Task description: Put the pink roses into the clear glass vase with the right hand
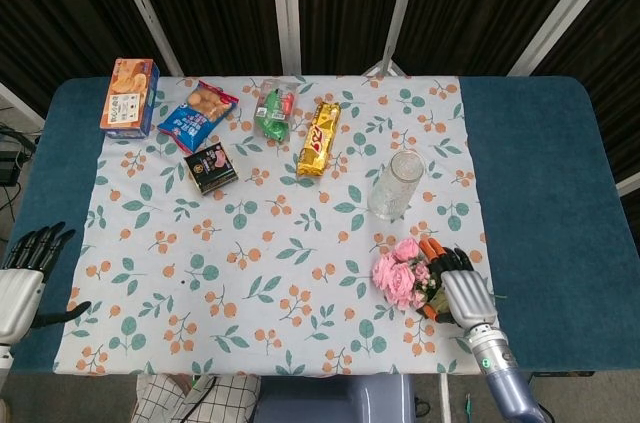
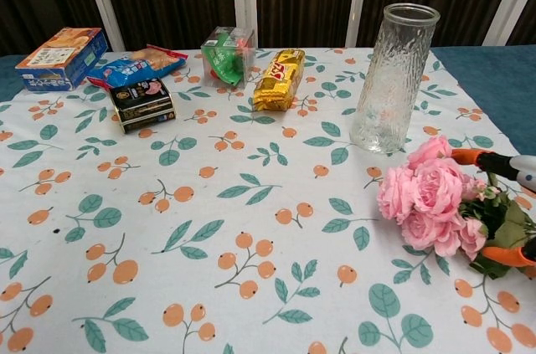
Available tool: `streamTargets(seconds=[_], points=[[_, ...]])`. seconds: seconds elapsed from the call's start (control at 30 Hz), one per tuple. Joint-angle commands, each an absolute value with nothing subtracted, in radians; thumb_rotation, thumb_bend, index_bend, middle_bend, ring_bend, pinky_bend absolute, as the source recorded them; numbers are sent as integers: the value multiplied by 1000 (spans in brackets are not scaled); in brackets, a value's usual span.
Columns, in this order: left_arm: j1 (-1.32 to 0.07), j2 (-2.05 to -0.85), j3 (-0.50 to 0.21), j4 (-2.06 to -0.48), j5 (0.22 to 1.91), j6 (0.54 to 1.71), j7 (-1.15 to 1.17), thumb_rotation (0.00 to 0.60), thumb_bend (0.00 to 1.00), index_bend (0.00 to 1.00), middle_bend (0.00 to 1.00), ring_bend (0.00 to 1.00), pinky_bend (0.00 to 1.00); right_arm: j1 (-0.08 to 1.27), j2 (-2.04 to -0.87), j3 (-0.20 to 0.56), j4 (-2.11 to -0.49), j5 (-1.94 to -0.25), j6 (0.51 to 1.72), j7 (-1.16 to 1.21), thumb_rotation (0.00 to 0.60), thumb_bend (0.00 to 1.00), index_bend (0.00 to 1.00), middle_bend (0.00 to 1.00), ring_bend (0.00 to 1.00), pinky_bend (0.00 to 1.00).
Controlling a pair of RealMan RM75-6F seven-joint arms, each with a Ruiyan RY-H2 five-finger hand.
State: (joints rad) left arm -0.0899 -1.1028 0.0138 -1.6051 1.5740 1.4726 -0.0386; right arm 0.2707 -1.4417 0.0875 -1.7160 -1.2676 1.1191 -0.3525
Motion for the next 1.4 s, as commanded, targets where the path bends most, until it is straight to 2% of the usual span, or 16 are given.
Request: streamTargets(seconds=[0.03, 0.2, 0.33, 0.57, 0.77, 1.0, 1.4], points=[[-90, -1102, 14, -1606, 1574, 1471, -39, 600, 0, 0, 0, 0, 0, 280, -1463, 94, -1703, -1262, 1121, -357, 600, 286, 145, 259, 290, 166], [-90, -1101, 15, -1608, 1572, 1470, -39, 600, 0, 0, 0, 0, 0, 292, -1497, 98, -1685, -1270, 1129, -352, 600, 286, 322, 413, 442, 281], [-90, -1101, 14, -1609, 1570, 1469, -40, 600, 0, 0, 0, 0, 0, 297, -1512, 95, -1678, -1277, 1136, -353, 600, 286, 412, 471, 496, 314], [-91, -1100, 14, -1611, 1568, 1466, -44, 600, 0, 0, 0, 0, 0, 291, -1498, 106, -1714, -1294, 1173, -318, 600, 286, 417, 474, 499, 314], [-92, -1099, 15, -1613, 1567, 1464, -46, 600, 0, 0, 0, 0, 0, 285, -1430, 165, -1814, -1313, 1233, -240, 600, 287, 417, 474, 499, 314], [-91, -1098, 15, -1616, 1565, 1464, -45, 600, 0, 0, 0, 0, 0, 281, -1350, 294, -1928, -1262, 1294, -107, 600, 287, 417, 474, 499, 314], [-91, -1100, 12, -1618, 1560, 1464, -41, 600, 0, 0, 0, 0, 0, 339, -1269, 658, -2026, -1021, 1356, 165, 600, 285, 417, 474, 499, 314]])
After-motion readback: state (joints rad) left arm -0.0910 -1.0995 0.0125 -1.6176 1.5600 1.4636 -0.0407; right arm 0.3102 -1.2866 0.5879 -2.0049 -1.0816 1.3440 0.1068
